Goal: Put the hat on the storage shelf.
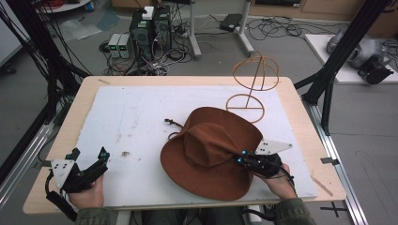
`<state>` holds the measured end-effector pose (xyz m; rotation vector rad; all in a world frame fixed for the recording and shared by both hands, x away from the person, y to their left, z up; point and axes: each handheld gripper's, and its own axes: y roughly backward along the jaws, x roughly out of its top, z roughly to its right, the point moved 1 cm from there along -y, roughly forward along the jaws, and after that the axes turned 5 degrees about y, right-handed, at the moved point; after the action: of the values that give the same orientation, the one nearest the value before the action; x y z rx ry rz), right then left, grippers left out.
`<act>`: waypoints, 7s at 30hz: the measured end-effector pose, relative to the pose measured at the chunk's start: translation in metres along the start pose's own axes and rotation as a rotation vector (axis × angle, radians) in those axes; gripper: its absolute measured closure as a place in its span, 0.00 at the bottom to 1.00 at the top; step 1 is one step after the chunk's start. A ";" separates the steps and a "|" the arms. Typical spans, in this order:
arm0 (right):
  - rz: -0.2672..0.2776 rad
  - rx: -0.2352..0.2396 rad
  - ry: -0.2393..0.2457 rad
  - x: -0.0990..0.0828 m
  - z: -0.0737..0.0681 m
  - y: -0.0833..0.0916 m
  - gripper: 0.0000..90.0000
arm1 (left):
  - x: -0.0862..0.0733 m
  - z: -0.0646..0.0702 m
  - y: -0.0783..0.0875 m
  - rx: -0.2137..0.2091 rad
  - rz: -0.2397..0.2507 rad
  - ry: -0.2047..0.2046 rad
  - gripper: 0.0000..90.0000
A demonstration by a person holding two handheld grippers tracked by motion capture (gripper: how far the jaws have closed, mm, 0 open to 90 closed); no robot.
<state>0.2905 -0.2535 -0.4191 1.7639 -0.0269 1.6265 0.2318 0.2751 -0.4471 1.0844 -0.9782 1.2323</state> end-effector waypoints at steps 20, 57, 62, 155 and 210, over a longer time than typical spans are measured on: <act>0.317 -0.099 0.051 0.035 -0.021 0.020 0.97 | -0.001 -0.002 -0.002 -0.001 -0.006 0.018 0.12; 0.658 -0.671 0.036 0.130 0.038 0.061 0.97 | 0.000 -0.004 -0.009 -0.005 0.006 0.039 0.12; 0.627 -0.764 -0.011 0.141 0.051 0.055 0.96 | -0.001 -0.003 -0.009 -0.013 0.005 0.049 0.12; 0.477 -0.911 -0.182 0.104 0.072 0.070 0.11 | 0.004 0.010 -0.009 -0.035 0.051 -0.029 0.12; 0.331 -0.890 -0.269 -0.037 0.006 0.044 0.11 | 0.005 0.009 -0.006 -0.024 0.069 -0.026 0.12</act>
<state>0.2673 -0.3057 -0.4301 1.2718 -1.0466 1.2545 0.2382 0.2669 -0.4410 1.0580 -1.0553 1.2619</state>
